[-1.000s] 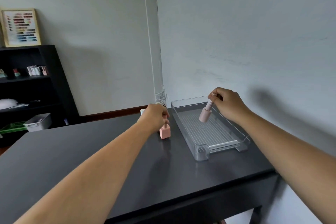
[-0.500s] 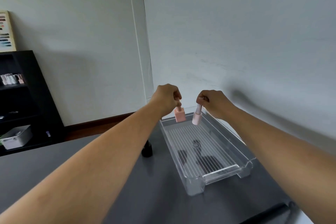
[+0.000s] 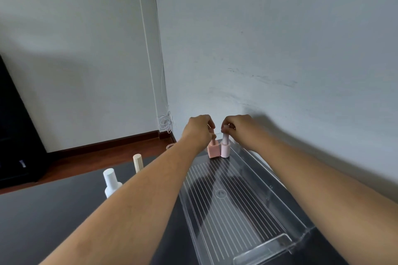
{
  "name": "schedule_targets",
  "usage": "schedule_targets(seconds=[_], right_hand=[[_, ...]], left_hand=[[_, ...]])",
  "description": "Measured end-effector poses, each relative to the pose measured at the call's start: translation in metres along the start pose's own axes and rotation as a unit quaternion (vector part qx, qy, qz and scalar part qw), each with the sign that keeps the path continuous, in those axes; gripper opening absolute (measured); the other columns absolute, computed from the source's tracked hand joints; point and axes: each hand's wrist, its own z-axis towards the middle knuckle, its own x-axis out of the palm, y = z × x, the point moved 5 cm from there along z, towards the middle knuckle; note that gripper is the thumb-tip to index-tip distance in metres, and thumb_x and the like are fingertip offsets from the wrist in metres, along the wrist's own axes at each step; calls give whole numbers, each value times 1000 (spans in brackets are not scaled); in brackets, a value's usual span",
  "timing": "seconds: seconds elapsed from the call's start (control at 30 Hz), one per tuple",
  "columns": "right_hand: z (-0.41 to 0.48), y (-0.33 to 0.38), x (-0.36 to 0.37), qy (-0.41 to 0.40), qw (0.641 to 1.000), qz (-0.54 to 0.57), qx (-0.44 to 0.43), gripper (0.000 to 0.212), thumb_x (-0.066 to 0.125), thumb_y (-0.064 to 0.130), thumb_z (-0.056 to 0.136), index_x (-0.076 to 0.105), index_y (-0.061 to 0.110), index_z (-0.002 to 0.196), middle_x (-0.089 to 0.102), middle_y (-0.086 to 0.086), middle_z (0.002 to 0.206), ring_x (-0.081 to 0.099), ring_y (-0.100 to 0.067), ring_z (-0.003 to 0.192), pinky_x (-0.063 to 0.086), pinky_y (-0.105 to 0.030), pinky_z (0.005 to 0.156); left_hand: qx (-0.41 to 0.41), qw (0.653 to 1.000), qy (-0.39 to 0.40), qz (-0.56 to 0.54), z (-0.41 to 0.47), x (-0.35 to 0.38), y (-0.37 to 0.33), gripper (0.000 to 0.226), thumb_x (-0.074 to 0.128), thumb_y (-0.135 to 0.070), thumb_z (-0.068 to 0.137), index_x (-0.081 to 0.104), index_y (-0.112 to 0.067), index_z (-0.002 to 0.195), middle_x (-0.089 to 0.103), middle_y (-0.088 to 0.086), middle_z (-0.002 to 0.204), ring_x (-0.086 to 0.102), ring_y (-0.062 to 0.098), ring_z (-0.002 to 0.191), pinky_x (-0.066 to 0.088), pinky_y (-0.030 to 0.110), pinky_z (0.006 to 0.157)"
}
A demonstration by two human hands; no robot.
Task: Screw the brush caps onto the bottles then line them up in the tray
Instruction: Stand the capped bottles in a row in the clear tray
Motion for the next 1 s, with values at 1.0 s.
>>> schedule_targets(seconds=[1.0], right_hand=[[-44,165,16,60,990,64,-107,17,63,28,86,66,21,101,59,8,76,55,-7,70,39,-19,59]], left_hand=[[-45,991,-77,96,-121,-162,74,22,74,-24,74,66,-15,92,64,-1,92,62,17,85,50,28,75]])
